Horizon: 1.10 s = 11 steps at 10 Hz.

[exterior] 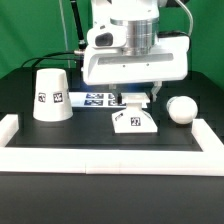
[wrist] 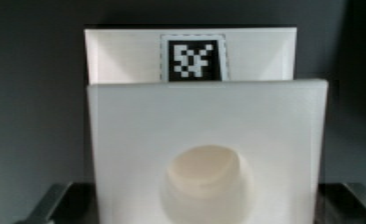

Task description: Assemble lamp

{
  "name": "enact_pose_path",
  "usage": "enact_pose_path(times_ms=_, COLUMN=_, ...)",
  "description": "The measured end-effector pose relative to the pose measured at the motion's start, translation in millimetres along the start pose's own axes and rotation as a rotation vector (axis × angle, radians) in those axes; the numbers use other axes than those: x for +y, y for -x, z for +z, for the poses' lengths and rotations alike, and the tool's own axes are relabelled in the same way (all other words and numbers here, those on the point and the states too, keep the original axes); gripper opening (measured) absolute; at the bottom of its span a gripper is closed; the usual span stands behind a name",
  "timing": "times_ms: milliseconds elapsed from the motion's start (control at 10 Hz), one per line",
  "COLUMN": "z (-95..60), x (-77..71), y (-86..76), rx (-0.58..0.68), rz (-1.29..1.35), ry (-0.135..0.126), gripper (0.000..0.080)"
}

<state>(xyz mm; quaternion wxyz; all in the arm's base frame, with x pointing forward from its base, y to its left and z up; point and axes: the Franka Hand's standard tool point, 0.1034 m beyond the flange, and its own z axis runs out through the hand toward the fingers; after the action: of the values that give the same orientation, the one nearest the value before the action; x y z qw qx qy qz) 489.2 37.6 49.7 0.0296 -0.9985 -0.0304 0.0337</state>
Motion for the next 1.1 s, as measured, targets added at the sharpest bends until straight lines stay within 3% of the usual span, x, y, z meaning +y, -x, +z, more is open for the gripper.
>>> enact_pose_path(times_ms=400, z=-4.6, x=-5.6, y=-43.8, rx=0.052, rz=-0.036, ry=-0.003, gripper=0.0537)
enact_pose_path(times_ms=900, z=-3.3, x=-6.1, y=-42.3, rx=0.049, rz=-0.036, ry=-0.003, gripper=0.0537)
enact_pose_path(times_ms=1100, z=-4.1, x=-22.1, y=-67.4, rx=0.071, rz=-0.01, ry=-0.01, gripper=0.0537)
